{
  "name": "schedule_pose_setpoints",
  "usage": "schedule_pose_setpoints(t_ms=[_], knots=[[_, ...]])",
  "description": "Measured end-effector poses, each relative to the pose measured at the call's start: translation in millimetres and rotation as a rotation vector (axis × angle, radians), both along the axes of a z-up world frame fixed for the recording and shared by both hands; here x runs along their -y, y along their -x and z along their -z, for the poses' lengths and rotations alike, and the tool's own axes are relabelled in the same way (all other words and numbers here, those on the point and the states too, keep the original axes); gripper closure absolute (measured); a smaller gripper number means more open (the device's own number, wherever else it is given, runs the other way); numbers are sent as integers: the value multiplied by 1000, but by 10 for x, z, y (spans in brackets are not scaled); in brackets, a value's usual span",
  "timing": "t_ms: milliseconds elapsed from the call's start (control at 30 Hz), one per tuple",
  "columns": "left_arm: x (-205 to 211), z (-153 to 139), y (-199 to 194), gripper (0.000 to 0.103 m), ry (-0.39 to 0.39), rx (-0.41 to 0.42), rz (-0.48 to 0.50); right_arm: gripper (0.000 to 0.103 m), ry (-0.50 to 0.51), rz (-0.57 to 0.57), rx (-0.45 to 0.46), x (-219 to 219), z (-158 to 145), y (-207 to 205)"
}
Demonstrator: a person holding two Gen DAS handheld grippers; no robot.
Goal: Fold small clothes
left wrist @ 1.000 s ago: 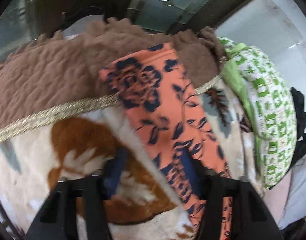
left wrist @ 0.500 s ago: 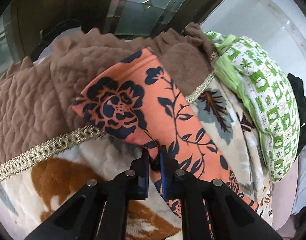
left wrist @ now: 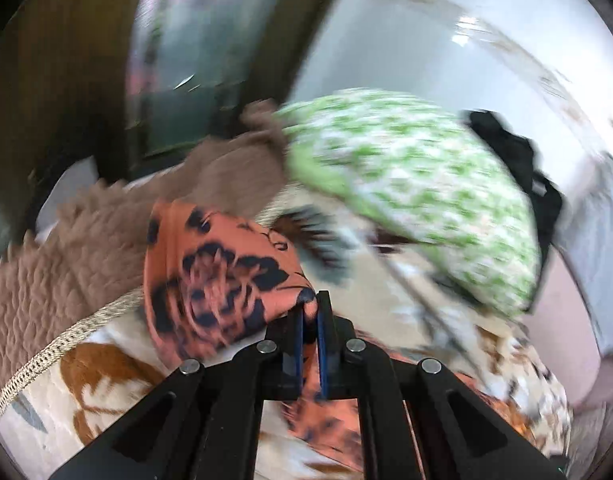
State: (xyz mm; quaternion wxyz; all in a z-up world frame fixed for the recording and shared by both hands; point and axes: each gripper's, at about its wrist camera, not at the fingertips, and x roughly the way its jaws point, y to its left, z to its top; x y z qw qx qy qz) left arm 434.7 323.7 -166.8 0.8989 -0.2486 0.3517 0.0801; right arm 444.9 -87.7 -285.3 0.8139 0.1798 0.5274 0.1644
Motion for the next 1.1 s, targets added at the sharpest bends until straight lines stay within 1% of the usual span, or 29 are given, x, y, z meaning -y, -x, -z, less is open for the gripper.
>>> schedule_pose_setpoints(t_ms=[33, 100, 200, 233, 300, 333, 367, 400, 433, 467, 533, 567, 600, 633, 700, 767, 800, 833, 867, 900, 967, 1033, 1067, 1100], knots=[[155, -118, 30, 98, -20, 20, 39, 64, 14, -9, 13, -31, -5, 2], [545, -374, 121, 98, -60, 56, 136, 64, 3, -10, 32, -3, 18, 19], [1138, -709, 290, 98, -113, 96, 276, 65, -89, 3, 61, 119, 67, 54], [1426, -808, 322, 98, -142, 105, 333, 65, -136, 11, 69, 184, 87, 53], [1867, -963, 422, 98, -169, 122, 423, 65, -204, 19, 90, 276, 109, 96], [2120, -1035, 468, 98, -177, 128, 474, 66, -217, 15, 90, 285, 117, 103], [2313, -1080, 496, 98, -181, 129, 507, 67, -230, 14, 87, 312, 124, 108], [2530, -1112, 517, 98, -182, 128, 548, 71, -243, 17, 74, 347, 140, 101], [2784, -1151, 552, 98, -179, 127, 596, 74, -240, 15, 64, 373, 154, 90], [2989, -1155, 571, 98, -178, 125, 628, 74, -249, 11, 56, 401, 166, 82], [3341, -1148, 615, 98, -188, 112, 678, 74, -364, 35, 6, 573, 230, 68], [3524, -1126, 629, 98, -188, 102, 706, 74, -427, 60, -14, 653, 256, 89], [3676, -1092, 643, 98, -188, 93, 730, 72, -483, 97, -21, 801, 276, 151], [3835, -1041, 655, 98, -192, 83, 752, 72, -504, 143, -16, 1009, 274, 237], [4103, -938, 718, 98, -184, 69, 790, 71, -493, 198, -5, 1429, 245, 404], [4437, -749, 759, 98, -166, 34, 840, 71, -456, 229, -29, 1757, 249, 511], [4578, -653, 784, 98, -161, 16, 858, 72, -443, 235, -66, 1923, 286, 553], [4730, -545, 819, 98, -161, -8, 874, 72, -473, 228, -119, 2097, 357, 594], [4881, -400, 851, 98, -171, -43, 885, 72, -510, 230, -149, 2211, 396, 621], [5012, -240, 873, 98, -176, -80, 897, 73, -512, 248, -171, 2343, 413, 699], [5171, 25, 896, 98, -171, -135, 918, 71, -492, 251, -174, 2535, 344, 849], [5261, 267, 922, 97, -165, -207, 930, 71, -430, 296, -145, 2750, 212, 1032], [5265, 331, 937, 97, -150, -231, 935, 71, -397, 322, -128, 2861, 153, 1108], [5242, 373, 970, 93, -118, -247, 946, 71, -362, 356, -116, 2971, 103, 1179]])
